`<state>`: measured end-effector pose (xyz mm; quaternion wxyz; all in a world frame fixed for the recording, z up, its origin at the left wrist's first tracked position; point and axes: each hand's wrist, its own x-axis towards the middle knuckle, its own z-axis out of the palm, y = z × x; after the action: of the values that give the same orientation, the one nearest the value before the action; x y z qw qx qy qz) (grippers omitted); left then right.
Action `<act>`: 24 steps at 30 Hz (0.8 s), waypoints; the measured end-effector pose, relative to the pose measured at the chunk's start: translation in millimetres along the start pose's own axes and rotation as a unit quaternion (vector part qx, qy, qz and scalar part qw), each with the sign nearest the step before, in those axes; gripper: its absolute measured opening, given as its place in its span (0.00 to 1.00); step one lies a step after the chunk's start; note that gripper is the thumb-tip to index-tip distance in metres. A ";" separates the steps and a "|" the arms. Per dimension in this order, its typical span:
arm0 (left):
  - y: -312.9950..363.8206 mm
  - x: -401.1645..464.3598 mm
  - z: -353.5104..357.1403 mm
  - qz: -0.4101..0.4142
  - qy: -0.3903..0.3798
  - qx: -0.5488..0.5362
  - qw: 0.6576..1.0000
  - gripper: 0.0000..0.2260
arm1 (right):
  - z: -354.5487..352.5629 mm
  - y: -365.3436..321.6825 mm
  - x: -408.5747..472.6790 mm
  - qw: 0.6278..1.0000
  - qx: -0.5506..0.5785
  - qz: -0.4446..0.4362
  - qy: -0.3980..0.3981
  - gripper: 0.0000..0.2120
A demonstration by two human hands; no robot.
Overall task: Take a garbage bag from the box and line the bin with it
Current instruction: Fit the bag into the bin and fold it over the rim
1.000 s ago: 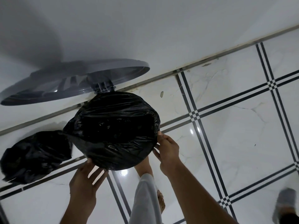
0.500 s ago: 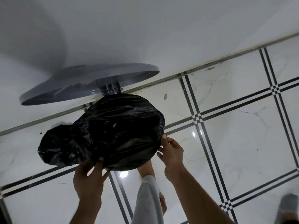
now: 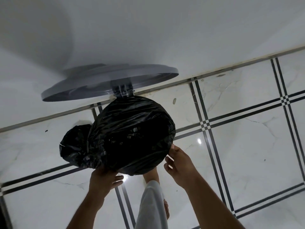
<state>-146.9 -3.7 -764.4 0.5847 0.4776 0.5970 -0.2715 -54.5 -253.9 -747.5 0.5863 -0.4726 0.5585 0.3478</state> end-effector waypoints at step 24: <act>44.3 16.4 -40.1 0.238 0.297 0.245 0.892 0.11 | 46.0 -47.0 -8.6 0.833 -0.285 -0.420 0.221 0.15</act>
<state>-122.9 53.4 -762.9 0.2916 0.7918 0.5260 -0.1068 3.3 -224.2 -734.5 0.3765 -0.8721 0.2966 0.0982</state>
